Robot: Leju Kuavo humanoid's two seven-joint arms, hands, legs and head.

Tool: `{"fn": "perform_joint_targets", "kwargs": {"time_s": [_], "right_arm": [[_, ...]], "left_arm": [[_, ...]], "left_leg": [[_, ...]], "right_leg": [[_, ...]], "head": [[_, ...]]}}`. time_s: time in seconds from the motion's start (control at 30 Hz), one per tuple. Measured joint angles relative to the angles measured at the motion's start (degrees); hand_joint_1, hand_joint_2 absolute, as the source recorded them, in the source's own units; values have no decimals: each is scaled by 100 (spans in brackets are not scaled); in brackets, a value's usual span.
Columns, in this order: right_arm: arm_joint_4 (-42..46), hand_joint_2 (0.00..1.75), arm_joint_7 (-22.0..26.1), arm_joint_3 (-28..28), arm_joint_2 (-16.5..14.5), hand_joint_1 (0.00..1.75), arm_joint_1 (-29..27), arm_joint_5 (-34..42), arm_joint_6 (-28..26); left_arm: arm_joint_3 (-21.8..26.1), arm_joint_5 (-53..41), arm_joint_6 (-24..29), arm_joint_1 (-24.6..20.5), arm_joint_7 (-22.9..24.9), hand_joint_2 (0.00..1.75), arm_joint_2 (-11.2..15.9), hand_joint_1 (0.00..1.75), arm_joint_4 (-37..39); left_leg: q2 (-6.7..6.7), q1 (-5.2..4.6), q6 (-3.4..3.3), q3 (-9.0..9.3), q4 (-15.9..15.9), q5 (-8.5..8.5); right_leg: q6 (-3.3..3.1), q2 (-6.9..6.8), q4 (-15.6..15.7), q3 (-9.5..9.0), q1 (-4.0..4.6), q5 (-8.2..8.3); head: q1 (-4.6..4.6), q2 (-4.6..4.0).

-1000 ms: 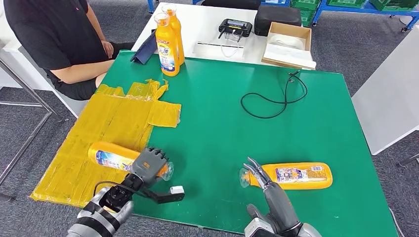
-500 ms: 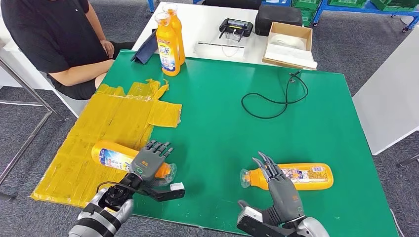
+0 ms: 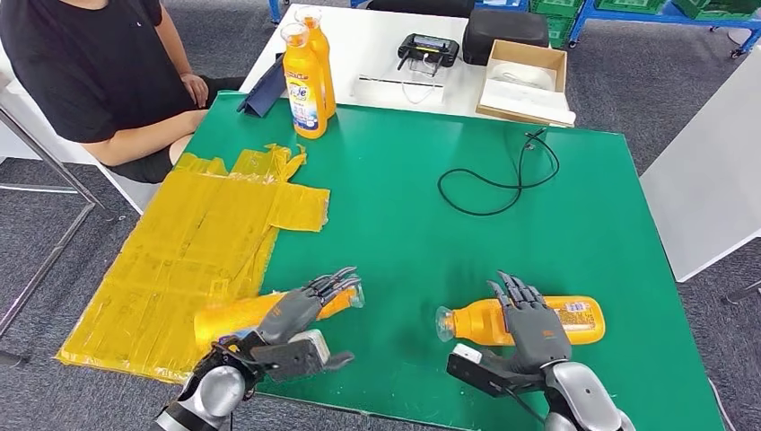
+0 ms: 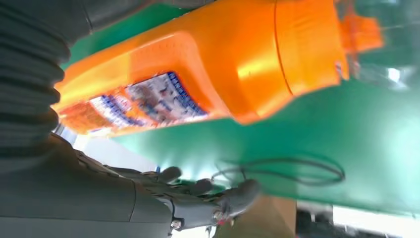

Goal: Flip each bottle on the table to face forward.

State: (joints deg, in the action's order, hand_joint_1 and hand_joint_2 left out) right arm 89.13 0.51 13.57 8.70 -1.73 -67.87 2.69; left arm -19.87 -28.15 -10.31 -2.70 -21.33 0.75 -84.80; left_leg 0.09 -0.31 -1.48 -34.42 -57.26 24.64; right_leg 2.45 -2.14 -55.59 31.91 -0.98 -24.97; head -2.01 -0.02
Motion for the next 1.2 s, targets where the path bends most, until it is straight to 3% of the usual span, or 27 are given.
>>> {"fn": "perform_joint_targets", "kwargs": {"time_s": [0.13,0.27,0.47,0.77,1.07,1.2], "right_arm": [[-790,175,52,12,97,0,533,105,259],[-1596,175,132,38,163,0,1072,120,243],[-2291,175,131,64,162,0,1604,28,210],[-2925,175,129,80,148,0,2029,-32,240],[-3963,175,289,360,235,0,2692,93,873],[-4113,175,313,550,451,0,2817,416,1281]], "left_arm": [[410,1485,-515,41,35,0,-152,0,-116],[892,2228,-758,41,44,0,-219,0,-210],[1339,2593,-977,50,73,0,-234,0,-290],[1554,2721,-1063,45,80,0,-235,0,-292],[1494,2846,-1085,-298,213,0,-234,0,-195],[1463,2868,-1056,-387,215,0,-230,0,-91]], "left_leg": [[0,1,0,0,0,-1],[2,2,-1,3,0,-3],[2,3,0,7,0,-4],[2,1,-11,12,0,-12],[12,2,-8,76,2,-8],[-4,0,-23,81,1,-22]], "right_leg": [[0,1,-1,0,1,0],[0,2,-1,-1,1,1],[0,2,-1,-3,1,1],[8,2,0,-8,-1,8],[6,6,8,1,-1,6],[8,-4,9,-10,-4,8]], "head": [[2,0],[2,0],[2,0],[2,0],[2,0],[2,0]]}}
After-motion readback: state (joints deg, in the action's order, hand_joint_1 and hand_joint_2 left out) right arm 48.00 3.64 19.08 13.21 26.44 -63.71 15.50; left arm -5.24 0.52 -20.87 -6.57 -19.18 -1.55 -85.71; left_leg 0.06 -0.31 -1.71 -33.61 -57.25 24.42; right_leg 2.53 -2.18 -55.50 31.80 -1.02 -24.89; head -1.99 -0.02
